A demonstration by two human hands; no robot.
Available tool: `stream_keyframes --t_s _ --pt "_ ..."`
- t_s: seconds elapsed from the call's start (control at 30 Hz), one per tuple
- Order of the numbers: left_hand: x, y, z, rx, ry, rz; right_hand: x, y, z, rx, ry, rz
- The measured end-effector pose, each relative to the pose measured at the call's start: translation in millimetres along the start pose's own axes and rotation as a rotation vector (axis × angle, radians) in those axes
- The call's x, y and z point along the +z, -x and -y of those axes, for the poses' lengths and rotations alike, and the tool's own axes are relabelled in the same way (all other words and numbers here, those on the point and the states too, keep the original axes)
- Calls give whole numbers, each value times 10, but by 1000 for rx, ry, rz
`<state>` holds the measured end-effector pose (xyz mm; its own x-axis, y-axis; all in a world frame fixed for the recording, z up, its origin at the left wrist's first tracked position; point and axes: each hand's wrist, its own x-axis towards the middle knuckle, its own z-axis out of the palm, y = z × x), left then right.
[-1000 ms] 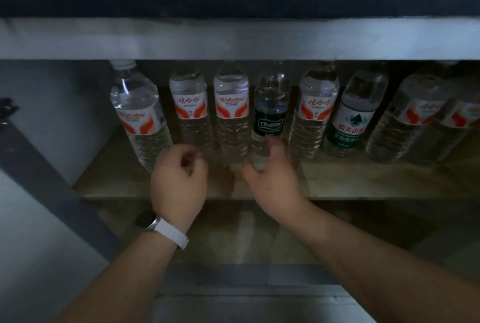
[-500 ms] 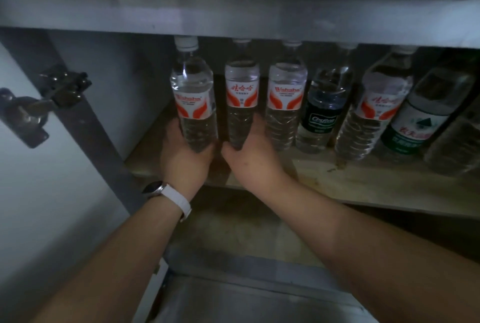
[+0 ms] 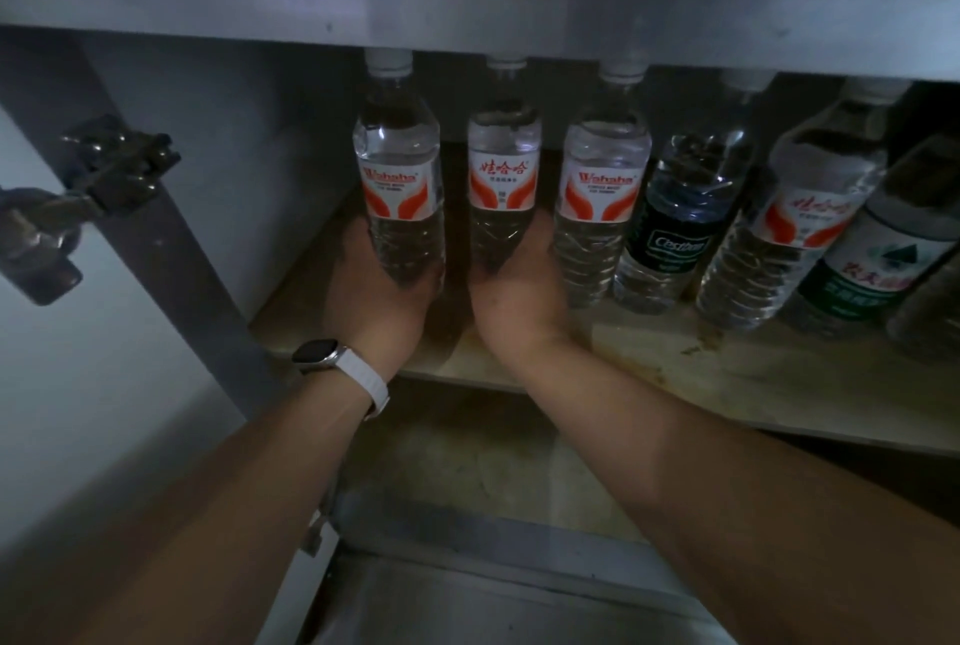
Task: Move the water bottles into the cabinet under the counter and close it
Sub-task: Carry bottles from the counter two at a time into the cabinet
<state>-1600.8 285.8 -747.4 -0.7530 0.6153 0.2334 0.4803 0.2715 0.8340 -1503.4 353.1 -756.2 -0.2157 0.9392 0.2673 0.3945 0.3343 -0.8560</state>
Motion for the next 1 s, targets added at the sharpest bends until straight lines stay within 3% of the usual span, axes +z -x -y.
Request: stream_keyframes --t_s 0.73,1.0 --pt "33 -103 64 -4 80 -17 -44 28 -17 -8 -42 64" --pt "-94 353 48 134 11 -9 -475 281 41 -64 -107 198"
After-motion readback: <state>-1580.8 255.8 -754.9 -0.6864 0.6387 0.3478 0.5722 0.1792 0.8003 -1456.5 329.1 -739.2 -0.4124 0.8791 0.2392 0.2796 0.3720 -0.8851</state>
